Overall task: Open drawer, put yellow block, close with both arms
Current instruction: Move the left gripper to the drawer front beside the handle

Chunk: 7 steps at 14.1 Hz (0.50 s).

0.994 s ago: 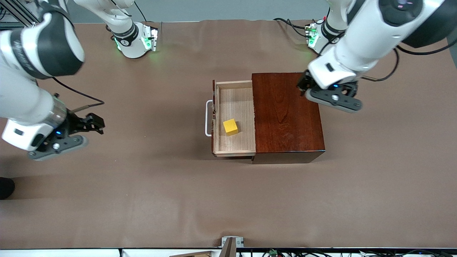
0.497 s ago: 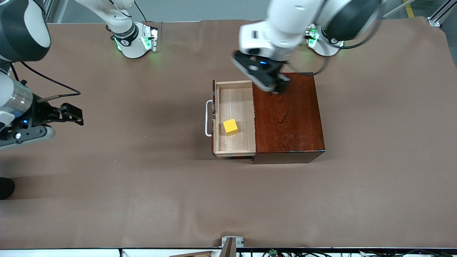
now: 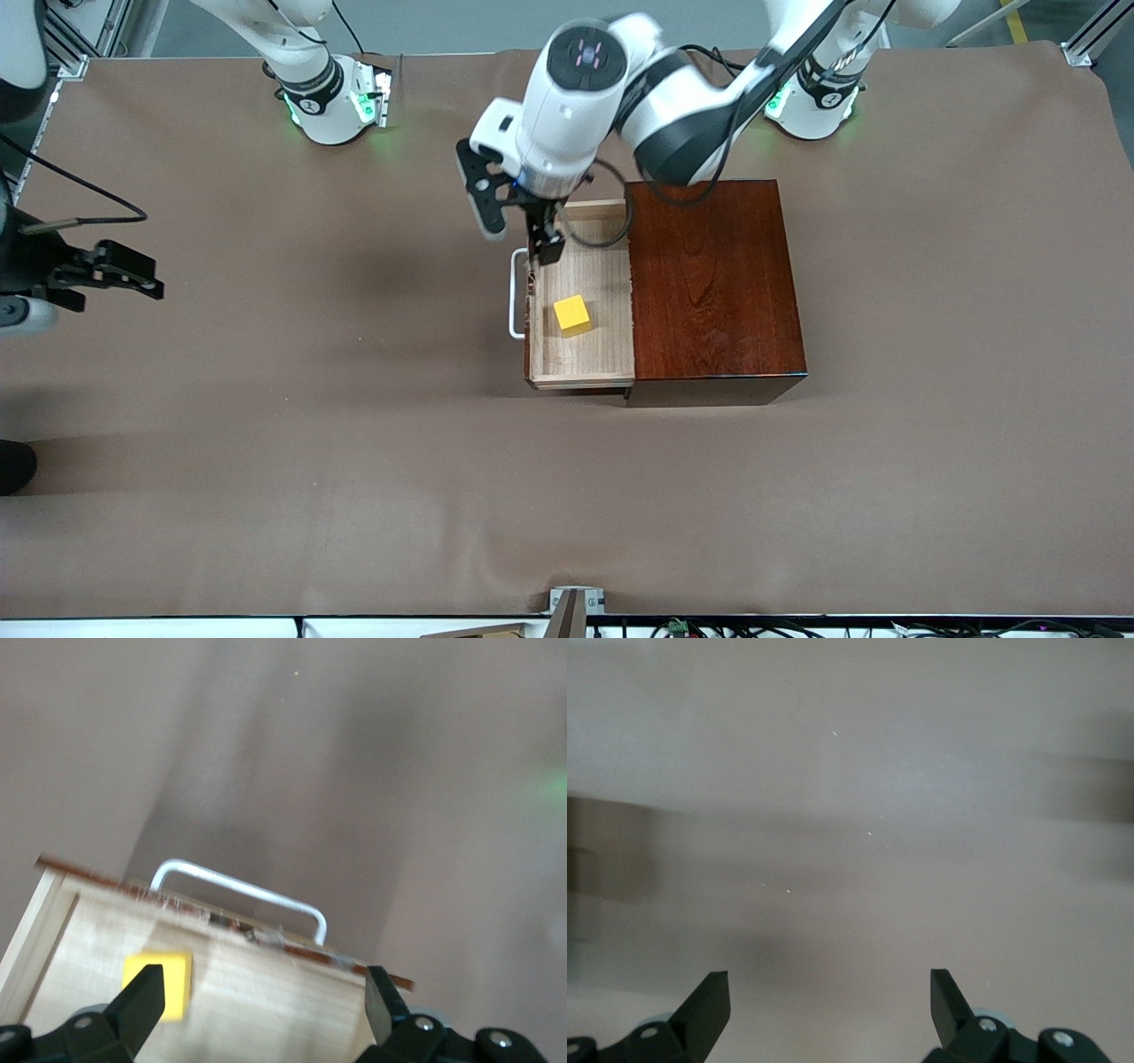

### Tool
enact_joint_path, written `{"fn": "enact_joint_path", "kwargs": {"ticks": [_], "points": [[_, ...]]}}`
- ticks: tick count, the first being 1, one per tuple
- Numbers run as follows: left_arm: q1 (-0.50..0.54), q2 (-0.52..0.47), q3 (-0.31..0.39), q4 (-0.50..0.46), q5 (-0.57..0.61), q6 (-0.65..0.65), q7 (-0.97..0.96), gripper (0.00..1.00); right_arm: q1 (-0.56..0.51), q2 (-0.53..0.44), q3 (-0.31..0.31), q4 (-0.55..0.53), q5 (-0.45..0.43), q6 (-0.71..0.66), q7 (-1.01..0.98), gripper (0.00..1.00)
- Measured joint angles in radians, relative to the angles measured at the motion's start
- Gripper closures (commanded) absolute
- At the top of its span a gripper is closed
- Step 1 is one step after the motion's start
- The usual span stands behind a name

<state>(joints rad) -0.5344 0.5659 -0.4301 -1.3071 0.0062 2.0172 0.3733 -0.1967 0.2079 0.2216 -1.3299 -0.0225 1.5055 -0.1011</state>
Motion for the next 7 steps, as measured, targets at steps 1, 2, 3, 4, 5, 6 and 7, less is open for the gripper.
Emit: {"fn": "enact_joint_path", "kwargs": {"ticks": [1, 2, 3, 4, 5, 6, 7], "points": [[-0.002, 0.032, 0.001, 0.001, 0.012, 0.035, 0.037, 0.0, 0.043, -0.013, -0.058, 0.0, 0.002, -0.005, 0.0, 0.0], [-0.006, 0.063, 0.002, 0.002, 0.034, 0.067, 0.063, 0.0, 0.08, -0.028, -0.102, 0.0, 0.003, -0.015, 0.0, 0.0], [-0.014, 0.091, 0.005, 0.003, 0.058, 0.095, 0.083, 0.0, 0.102, -0.045, -0.126, -0.002, 0.003, -0.03, 0.001, 0.0], [-0.027, 0.116, 0.015, 0.004, 0.072, 0.12, 0.098, 0.0, 0.114, -0.064, -0.141, -0.01, 0.006, -0.041, 0.003, 0.0], [-0.047, 0.137, 0.035, 0.006, 0.08, 0.142, 0.106, 0.0, 0.118, -0.086, -0.153, -0.028, 0.014, -0.044, 0.005, 0.0], [-0.071, 0.153, 0.059, 0.01, 0.084, 0.156, 0.112, 0.0, 0.119, -0.111, -0.167, -0.052, 0.024, -0.046, 0.006, 0.0], [-0.096, 0.164, 0.084, 0.015, 0.085, 0.166, 0.115, 0.0, 0.119, -0.136, -0.185, -0.081, 0.036, -0.046, 0.006, 0.0]]}}
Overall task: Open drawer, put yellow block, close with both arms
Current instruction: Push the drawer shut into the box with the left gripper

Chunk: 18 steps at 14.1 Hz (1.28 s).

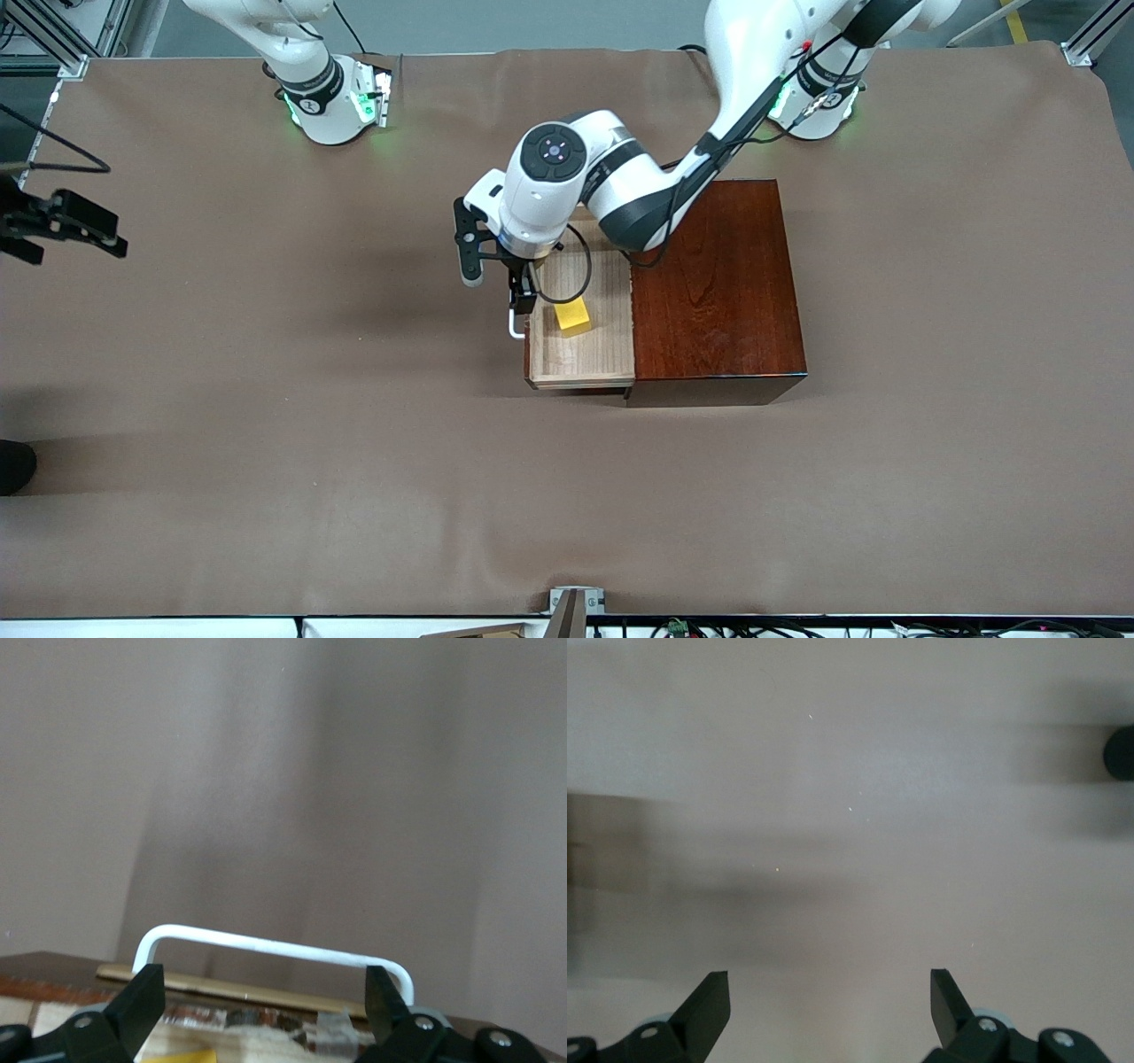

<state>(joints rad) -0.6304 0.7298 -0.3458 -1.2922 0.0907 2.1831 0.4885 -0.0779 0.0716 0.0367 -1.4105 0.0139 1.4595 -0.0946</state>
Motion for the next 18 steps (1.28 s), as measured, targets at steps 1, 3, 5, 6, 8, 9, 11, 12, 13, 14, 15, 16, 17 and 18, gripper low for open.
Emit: {"fn": "enact_joint_path", "kwargs": {"ticks": [1, 3, 5, 6, 8, 9, 11, 12, 13, 14, 15, 16, 17, 18], "points": [[-0.02, 0.008, 0.019, 0.003, 0.0, 0.008, 0.0, 0.0, 0.0, -0.026, -0.018, -0.029, 0.013, 0.0, 0.002, 0.0], [-0.038, 0.021, 0.038, 0.005, 0.001, 0.019, 0.0, 0.0, 0.0, -0.066, -0.039, -0.075, 0.025, 0.0, 0.024, 0.0], [-0.039, 0.038, 0.05, 0.006, 0.001, 0.021, 0.0, 0.0, 0.008, -0.084, -0.04, -0.096, 0.028, 0.0, 0.067, 0.0], [-0.039, 0.046, 0.051, 0.008, 0.003, 0.03, 0.003, 0.0, 0.015, -0.088, -0.04, -0.101, 0.028, 0.0, 0.092, 0.0], [-0.05, 0.049, 0.059, 0.009, 0.021, 0.031, 0.003, 0.0, 0.027, -0.09, -0.041, -0.105, 0.028, 0.0, 0.121, 0.0], [-0.057, 0.05, 0.066, 0.009, 0.028, 0.029, 0.003, 0.0, 0.028, -0.09, -0.044, -0.106, 0.028, 0.0, 0.126, 0.0], [-0.064, 0.05, 0.071, 0.014, 0.039, 0.016, 0.004, 0.0, 0.029, -0.091, -0.055, -0.107, 0.028, 0.0, 0.126, 0.0], [-0.067, 0.05, 0.071, 0.02, 0.049, 0.0, 0.007, 0.0, 0.029, -0.092, -0.059, -0.109, 0.028, 0.002, 0.126, 0.0], [-0.07, 0.05, 0.073, 0.028, 0.068, -0.025, 0.011, 0.0, 0.029, -0.095, -0.062, -0.113, 0.028, 0.006, 0.126, 0.0], [-0.072, 0.051, 0.074, 0.038, 0.093, -0.056, 0.018, 0.0, 0.029, -0.1, -0.067, -0.119, 0.028, 0.012, 0.126, 0.0], [-0.073, 0.051, 0.074, 0.048, 0.116, -0.094, 0.021, 0.0, 0.029, -0.104, -0.071, -0.123, 0.028, 0.015, 0.126, 0.0], [-0.074, 0.05, 0.075, 0.057, 0.134, -0.133, 0.023, 0.0, 0.031, -0.109, -0.076, -0.127, 0.028, 0.016, 0.126, 0.0], [-0.073, 0.048, 0.076, 0.064, 0.15, -0.173, 0.024, 0.0, 0.038, -0.113, -0.084, -0.13, 0.028, 0.016, 0.126, 0.0], [-0.074, 0.045, 0.076, 0.071, 0.165, -0.2, 0.025, 0.0, 0.05, -0.116, -0.094, -0.131, 0.028, 0.016, 0.126, 0.0]]}}
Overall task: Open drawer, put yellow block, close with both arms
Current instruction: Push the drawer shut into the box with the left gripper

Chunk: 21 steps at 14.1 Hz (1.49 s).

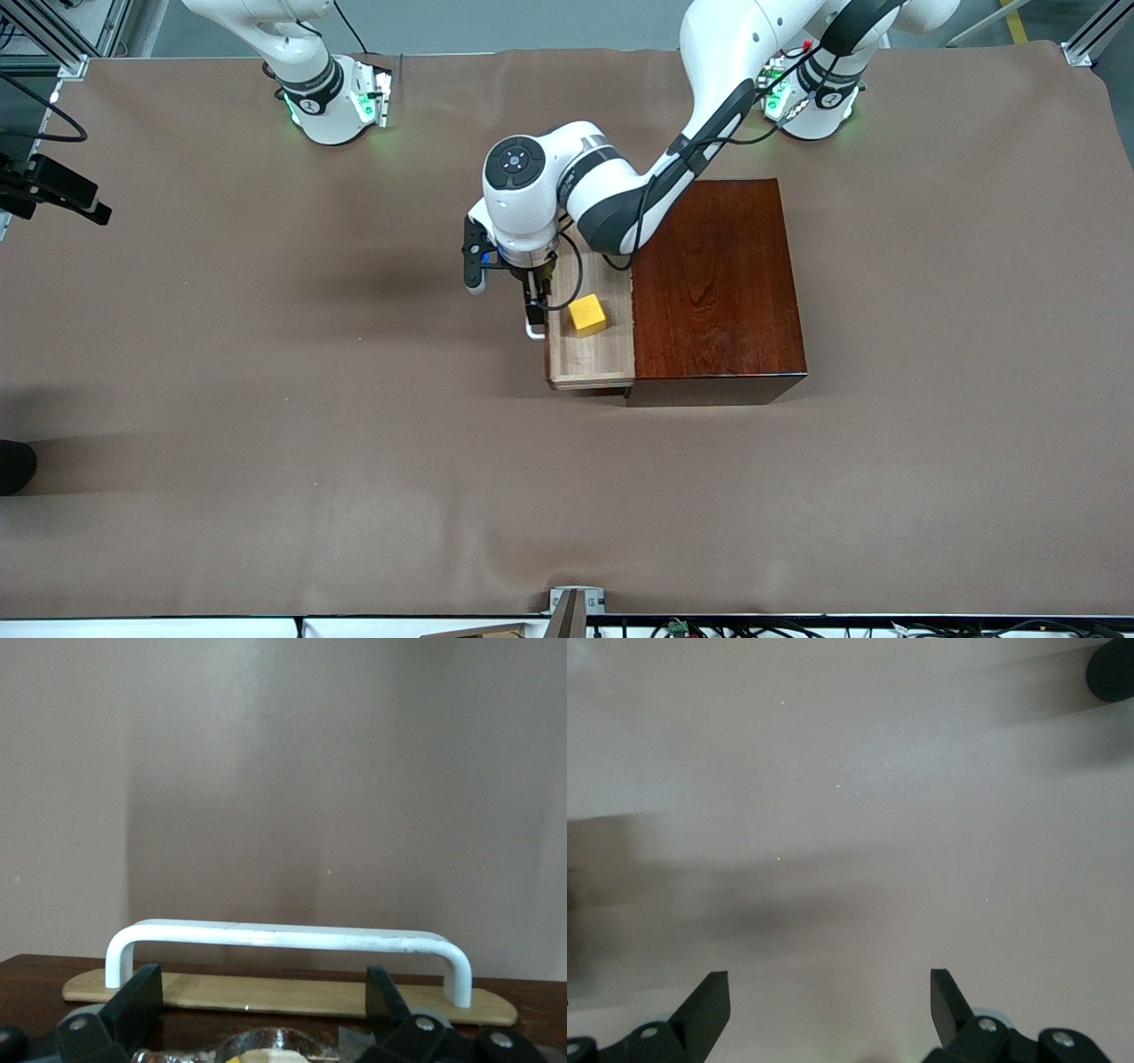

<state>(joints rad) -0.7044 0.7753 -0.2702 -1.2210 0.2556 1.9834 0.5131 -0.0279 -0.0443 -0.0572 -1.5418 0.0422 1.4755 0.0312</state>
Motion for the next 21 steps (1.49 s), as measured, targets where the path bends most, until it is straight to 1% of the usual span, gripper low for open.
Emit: {"fn": "enact_joint_path", "kwargs": {"ticks": [1, 3, 7, 10, 14, 19, 21], "points": [[0.0, -0.005, 0.005, 0.0, 0.019, -0.059, -0.002, 0.0, 0.009, -0.001, -0.006, -0.001, 0.0, 0.0, 0.0, 0.0], [0.0, -0.01, 0.007, 0.002, 0.034, -0.086, 0.0, 0.0, 0.013, -0.001, -0.01, -0.004, -0.002, 0.0, 0.0, 0.0], [0.0, -0.014, 0.011, 0.001, 0.096, -0.193, -0.002, 0.0, 0.017, -0.001, -0.011, -0.005, -0.018, 0.007, 0.0, 0.0], [0.0, -0.015, 0.022, 0.001, 0.117, -0.255, 0.038, 0.0, 0.021, -0.001, -0.011, -0.005, -0.04, 0.014, 0.0, 0.0], [0.002, -0.016, 0.063, -0.001, 0.126, -0.371, 0.082, 0.0, 0.053, 0.002, -0.011, -0.007, -0.127, 0.016, 0.0, 0.0], [0.0, -0.019, 0.073, 0.0, 0.126, -0.383, 0.081, 0.0, 0.063, 0.002, -0.01, -0.007, -0.127, 0.023, 0.0, 0.0], [-0.003, -0.019, 0.076, 0.0, 0.137, -0.352, 0.037, 0.0, 0.063, 0.002, -0.01, -0.006, -0.111, 0.026, 0.0, 0.0]]}}
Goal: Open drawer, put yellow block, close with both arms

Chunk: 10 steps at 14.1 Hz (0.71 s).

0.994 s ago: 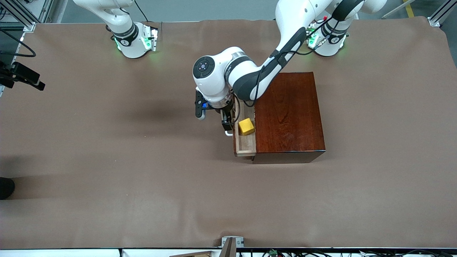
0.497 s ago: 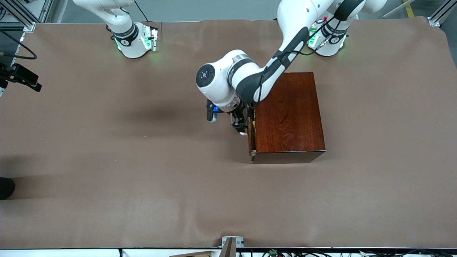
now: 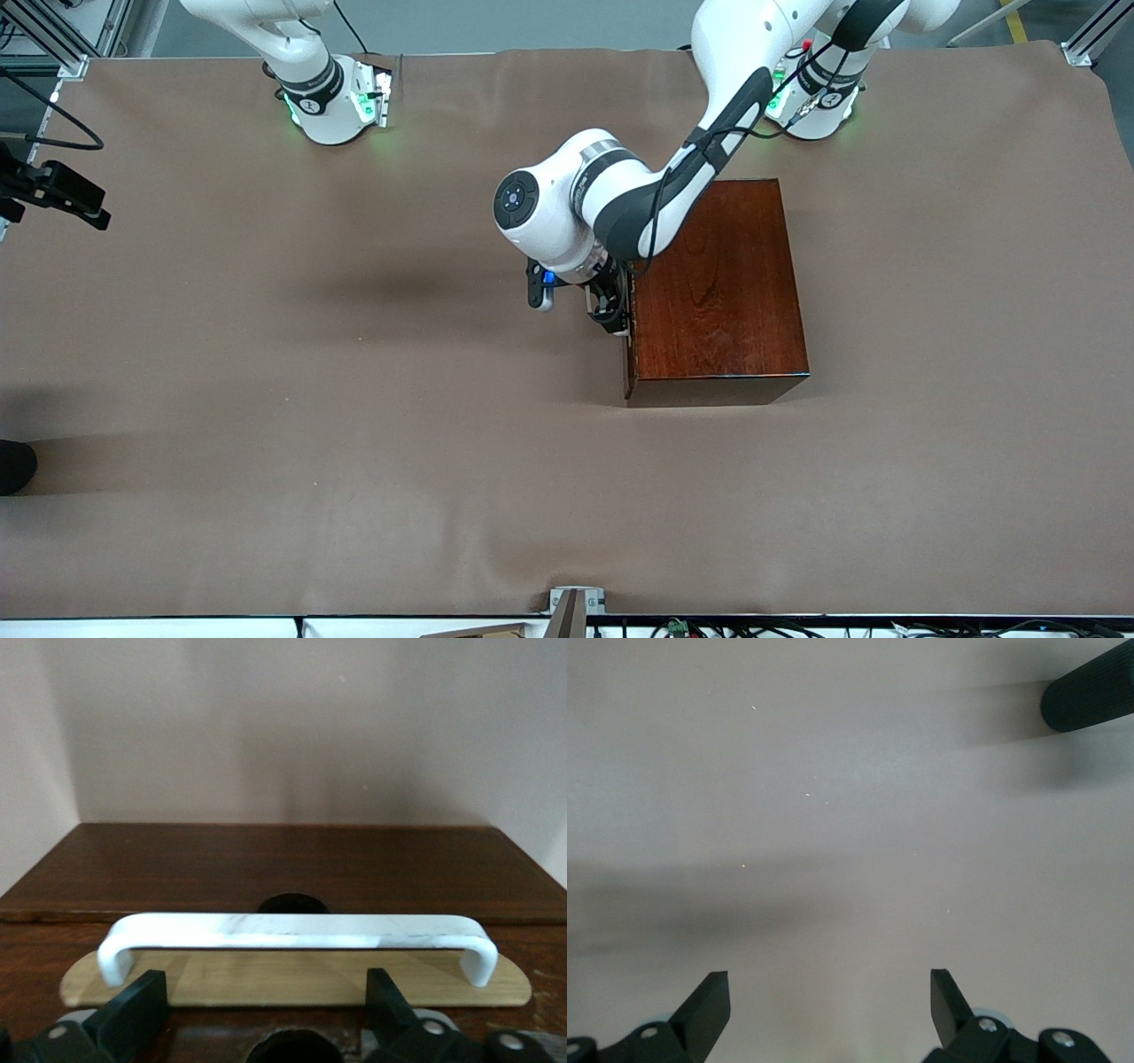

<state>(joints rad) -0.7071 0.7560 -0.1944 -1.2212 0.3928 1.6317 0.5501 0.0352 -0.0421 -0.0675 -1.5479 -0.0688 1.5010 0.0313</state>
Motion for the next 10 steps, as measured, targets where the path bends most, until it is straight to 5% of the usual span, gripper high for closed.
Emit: {"fn": "enact_joint_path", "kwargs": {"ticks": [6, 10], "points": [[-0.079, -0.028, 0.002, 0.004, 0.015, 0.099, -0.224, 0.0, 0.014, 0.0, 0.001, 0.006, 0.01, 0.0, 0.0, 0.0], [-0.092, -0.16, 0.001, 0.014, -0.021, 0.094, -0.462, 0.0, 0.015, 0.0, -0.006, 0.006, 0.01, 0.0, 0.001, 0.0]]}}
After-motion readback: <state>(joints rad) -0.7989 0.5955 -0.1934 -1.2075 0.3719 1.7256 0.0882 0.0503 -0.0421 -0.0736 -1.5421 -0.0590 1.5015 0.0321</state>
